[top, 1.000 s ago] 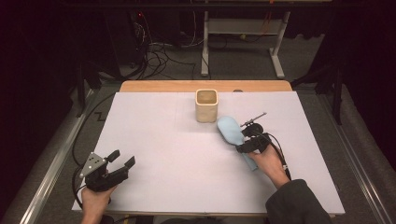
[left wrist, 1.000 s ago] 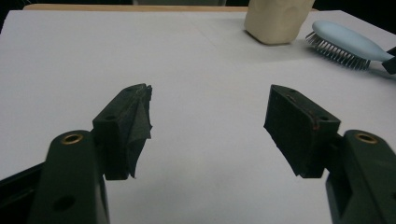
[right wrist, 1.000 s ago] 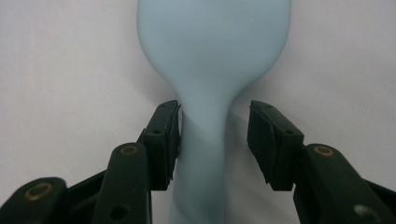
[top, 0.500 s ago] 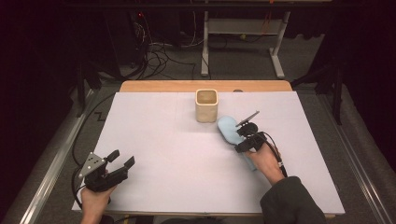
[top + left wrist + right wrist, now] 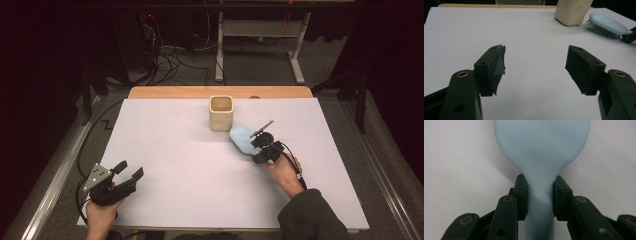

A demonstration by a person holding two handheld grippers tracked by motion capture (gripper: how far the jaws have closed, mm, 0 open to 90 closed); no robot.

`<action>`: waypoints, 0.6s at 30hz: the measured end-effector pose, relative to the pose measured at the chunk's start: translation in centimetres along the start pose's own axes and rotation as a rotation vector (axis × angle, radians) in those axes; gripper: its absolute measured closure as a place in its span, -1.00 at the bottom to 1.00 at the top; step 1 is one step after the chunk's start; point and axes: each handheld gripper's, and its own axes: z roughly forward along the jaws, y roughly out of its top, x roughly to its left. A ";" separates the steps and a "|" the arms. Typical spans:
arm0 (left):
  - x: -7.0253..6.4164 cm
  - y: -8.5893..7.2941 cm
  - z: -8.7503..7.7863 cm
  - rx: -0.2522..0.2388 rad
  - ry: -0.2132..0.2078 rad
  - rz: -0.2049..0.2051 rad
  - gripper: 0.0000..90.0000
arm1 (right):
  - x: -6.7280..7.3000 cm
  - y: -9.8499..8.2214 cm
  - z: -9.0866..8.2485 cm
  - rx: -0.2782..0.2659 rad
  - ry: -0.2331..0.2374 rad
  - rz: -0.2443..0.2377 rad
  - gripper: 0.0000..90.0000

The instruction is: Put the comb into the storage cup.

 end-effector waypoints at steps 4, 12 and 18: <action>0.1 0.0 0.0 -0.004 -0.002 -0.003 -0.29 | -0.1 -0.2 0.0 -0.008 0.011 0.003 0.57; 0.0 0.0 0.0 -0.006 -0.002 0.002 -0.28 | 0.1 -0.5 -0.4 -0.019 0.027 -0.018 0.57; -0.1 0.0 0.1 0.001 -0.007 0.003 -0.28 | -0.2 -1.1 -1.2 -0.049 0.043 -0.015 0.57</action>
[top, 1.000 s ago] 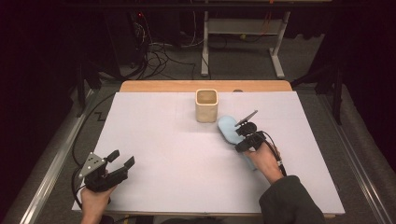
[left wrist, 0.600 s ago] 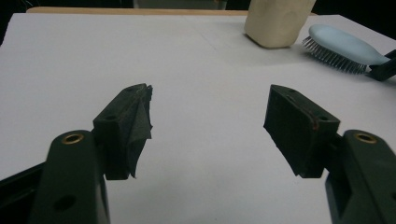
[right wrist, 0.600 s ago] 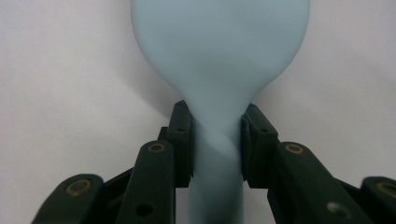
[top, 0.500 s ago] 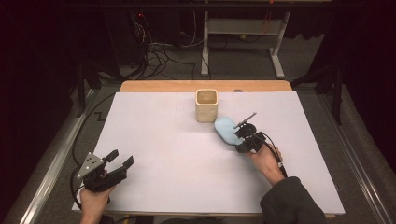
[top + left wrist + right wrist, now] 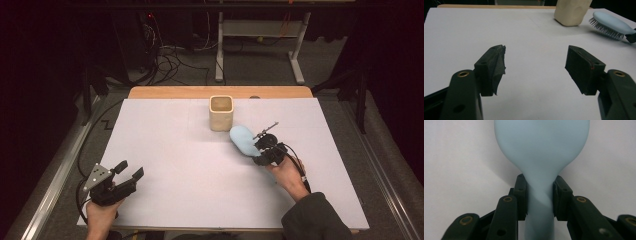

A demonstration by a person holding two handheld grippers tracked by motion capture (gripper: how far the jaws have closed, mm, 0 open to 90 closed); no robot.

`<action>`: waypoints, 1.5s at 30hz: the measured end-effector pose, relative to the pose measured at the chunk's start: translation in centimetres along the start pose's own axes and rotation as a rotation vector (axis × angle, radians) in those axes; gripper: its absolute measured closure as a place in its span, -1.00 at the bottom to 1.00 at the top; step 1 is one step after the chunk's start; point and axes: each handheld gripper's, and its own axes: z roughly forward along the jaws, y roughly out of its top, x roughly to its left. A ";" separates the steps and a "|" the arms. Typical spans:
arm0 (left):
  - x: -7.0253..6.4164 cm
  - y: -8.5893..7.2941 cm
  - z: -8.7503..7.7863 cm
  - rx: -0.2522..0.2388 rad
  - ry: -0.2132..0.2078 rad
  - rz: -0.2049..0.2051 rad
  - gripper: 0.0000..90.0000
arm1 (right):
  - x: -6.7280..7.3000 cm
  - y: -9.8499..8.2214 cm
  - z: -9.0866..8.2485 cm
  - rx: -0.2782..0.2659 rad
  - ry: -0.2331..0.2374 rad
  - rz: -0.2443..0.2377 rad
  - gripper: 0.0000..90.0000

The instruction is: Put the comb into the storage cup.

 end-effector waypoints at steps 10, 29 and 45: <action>-0.1 0.0 0.1 -0.001 -0.001 -0.005 -0.28 | -0.1 -1.3 -1.9 -0.064 0.014 -0.001 0.57; 0.3 0.1 1.1 0.029 -0.016 -0.022 -0.30 | -0.5 -4.4 -4.0 -0.188 0.082 0.042 0.57; -0.7 0.2 0.6 0.022 -0.007 0.019 -0.30 | -0.2 -7.7 -5.7 -0.319 0.139 0.080 0.57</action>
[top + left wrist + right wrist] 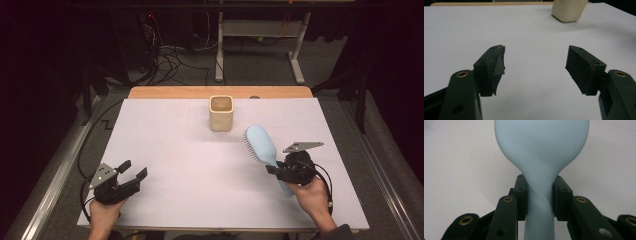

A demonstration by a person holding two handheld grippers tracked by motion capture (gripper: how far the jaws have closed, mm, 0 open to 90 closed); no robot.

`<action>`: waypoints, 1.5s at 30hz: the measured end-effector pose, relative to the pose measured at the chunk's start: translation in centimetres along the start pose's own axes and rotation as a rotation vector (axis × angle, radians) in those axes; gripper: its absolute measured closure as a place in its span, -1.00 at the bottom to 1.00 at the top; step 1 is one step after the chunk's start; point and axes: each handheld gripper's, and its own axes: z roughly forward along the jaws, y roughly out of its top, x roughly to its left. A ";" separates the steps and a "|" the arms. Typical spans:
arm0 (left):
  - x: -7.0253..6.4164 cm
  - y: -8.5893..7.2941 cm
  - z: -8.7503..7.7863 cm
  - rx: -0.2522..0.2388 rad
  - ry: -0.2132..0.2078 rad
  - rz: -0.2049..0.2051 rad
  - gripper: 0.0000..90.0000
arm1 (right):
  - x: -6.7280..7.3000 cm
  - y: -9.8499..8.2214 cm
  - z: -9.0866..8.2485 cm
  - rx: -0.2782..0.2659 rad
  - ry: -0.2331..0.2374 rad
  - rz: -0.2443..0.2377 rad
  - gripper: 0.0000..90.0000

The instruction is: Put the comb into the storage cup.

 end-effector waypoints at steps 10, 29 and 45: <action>-1.5 0.8 0.4 0.008 -0.073 0.044 -0.30 | 0.8 -1.0 -0.4 -0.036 0.036 -0.012 0.57; -4.4 1.4 1.4 0.015 -0.147 0.109 -0.33 | 2.6 -0.9 -0.2 -0.082 0.089 -0.036 0.57; -6.7 2.4 2.5 0.055 -0.222 0.121 -0.34 | 4.0 -0.3 0.6 -0.086 0.126 -0.070 0.57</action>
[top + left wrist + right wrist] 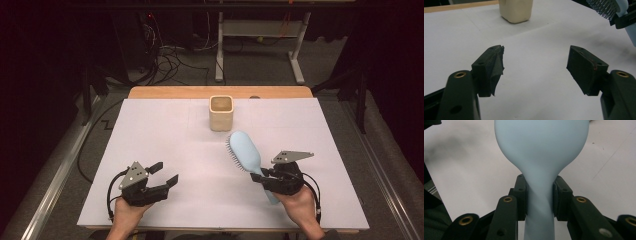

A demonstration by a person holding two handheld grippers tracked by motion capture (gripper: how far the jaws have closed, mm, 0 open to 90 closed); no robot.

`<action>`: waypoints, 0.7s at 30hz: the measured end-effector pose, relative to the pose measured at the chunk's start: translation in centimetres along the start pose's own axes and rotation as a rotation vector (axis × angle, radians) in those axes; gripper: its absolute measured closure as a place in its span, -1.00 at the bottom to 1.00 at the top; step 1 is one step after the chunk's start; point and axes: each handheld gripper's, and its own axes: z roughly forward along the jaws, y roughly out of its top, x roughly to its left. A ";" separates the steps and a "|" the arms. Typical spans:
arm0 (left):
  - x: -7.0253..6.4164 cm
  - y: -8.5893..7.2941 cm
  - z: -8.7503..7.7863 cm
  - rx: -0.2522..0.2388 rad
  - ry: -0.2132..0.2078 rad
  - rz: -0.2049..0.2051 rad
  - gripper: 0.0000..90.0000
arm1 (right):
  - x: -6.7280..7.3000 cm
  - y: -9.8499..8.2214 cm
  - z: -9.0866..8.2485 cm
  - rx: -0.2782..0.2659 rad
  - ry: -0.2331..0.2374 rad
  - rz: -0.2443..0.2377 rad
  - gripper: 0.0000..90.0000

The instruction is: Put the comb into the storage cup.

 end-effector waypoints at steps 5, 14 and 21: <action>-0.3 0.7 0.6 0.022 -0.029 -0.010 -0.36 | 0.2 0.0 0.1 -0.005 0.008 0.000 0.57; -1.3 1.9 2.1 0.035 -0.068 0.010 -0.38 | 0.6 0.2 0.4 -0.007 0.021 -0.017 0.57; -1.9 2.7 2.9 0.040 -0.096 0.016 -0.39 | 0.9 0.4 0.7 -0.008 0.031 -0.022 0.57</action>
